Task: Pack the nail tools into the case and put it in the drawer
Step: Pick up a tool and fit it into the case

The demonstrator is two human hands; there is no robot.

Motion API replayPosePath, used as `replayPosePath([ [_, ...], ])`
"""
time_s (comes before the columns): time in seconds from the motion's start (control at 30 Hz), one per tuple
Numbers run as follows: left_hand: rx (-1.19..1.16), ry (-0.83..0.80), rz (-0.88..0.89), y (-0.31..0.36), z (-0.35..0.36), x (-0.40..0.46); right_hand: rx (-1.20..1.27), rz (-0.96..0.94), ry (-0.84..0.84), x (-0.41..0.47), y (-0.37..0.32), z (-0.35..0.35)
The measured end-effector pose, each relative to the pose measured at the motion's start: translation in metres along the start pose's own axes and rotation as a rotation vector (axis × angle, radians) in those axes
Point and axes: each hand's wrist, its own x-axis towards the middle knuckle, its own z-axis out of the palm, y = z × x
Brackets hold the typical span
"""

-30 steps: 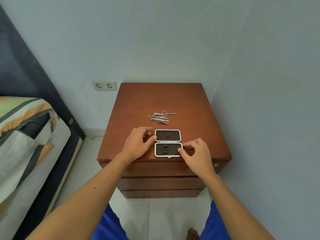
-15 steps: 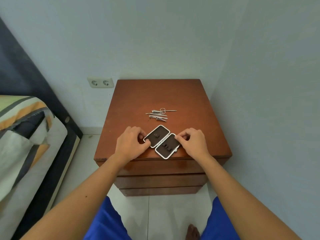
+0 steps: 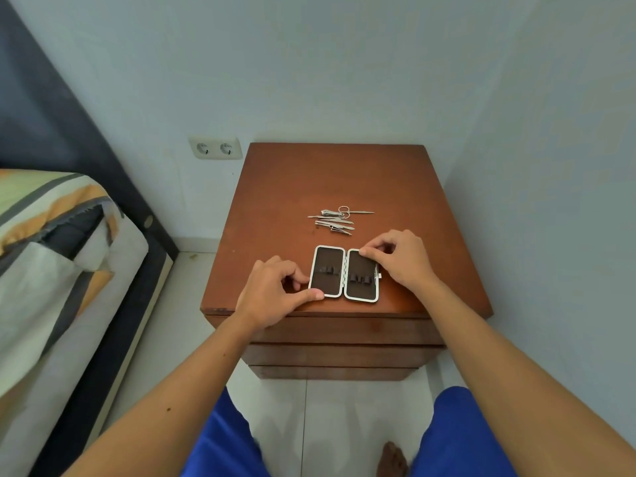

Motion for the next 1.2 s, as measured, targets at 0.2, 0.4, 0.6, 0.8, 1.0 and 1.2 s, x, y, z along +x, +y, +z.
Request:
replayPosePath([
  [0.2, -0.033, 0.005, -0.002, 0.007, -0.002, -0.003, -0.039, -0.009, 0.043, -0.001, 0.001, 0.005],
  [0.4, -0.006, 0.027, -0.001, 0.009, -0.001, -0.003, 0.026, 0.016, 0.065, 0.000, -0.003, 0.005],
  [0.6, -0.012, 0.014, -0.033, 0.013, -0.001, -0.003, 0.122, -0.002, 0.068, 0.023, -0.026, 0.006],
  [0.8, -0.029, 0.013, -0.025, 0.010, -0.003, -0.001, -0.004, -0.016, -0.038, 0.042, -0.042, 0.024],
  [1.0, -0.018, 0.008, -0.023, 0.009, -0.003, 0.000, -0.059, 0.014, -0.072, 0.046, -0.048, 0.025],
  [1.2, -0.019, 0.014, -0.007, 0.011, -0.005, 0.001, -0.070, 0.003, -0.039, 0.038, -0.046, 0.013],
])
